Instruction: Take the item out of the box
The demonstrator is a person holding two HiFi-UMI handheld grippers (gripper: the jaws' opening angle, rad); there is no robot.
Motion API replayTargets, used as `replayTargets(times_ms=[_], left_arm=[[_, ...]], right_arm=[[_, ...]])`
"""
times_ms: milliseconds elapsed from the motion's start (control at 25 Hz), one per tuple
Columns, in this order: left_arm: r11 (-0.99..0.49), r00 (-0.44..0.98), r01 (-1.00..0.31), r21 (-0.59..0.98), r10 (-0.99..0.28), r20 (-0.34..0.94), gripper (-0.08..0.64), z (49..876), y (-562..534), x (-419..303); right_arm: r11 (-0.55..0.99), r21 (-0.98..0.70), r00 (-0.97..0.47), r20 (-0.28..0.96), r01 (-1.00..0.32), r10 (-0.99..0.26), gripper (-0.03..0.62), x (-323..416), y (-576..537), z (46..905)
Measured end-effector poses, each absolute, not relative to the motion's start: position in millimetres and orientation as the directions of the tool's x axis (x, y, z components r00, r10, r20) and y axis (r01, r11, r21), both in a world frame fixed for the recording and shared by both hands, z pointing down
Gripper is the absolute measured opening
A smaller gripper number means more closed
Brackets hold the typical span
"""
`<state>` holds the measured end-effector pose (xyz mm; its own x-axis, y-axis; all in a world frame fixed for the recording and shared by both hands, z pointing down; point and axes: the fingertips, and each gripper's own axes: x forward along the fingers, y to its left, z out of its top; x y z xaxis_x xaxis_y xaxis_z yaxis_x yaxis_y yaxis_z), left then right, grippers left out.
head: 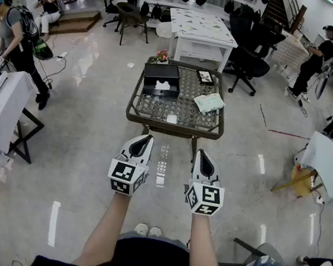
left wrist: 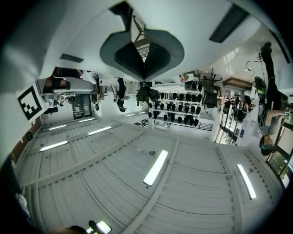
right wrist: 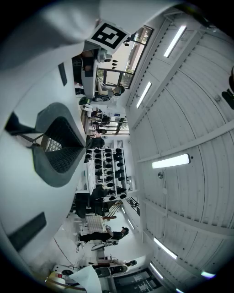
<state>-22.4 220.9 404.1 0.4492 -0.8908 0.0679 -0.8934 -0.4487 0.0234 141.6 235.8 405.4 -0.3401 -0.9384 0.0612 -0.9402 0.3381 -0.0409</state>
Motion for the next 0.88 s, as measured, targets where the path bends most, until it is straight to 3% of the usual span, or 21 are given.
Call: replayTargets(times_ms=[880], left_arm=[[-0.451,0.453,-0.892,0.041,-0.888,0.083,0.020,411.1,218.7,-26.3]], right_arm=[[0.356,-0.104,-0.362,0.041,-0.929,-0.931,0.002,134.9,235.0,407.5]])
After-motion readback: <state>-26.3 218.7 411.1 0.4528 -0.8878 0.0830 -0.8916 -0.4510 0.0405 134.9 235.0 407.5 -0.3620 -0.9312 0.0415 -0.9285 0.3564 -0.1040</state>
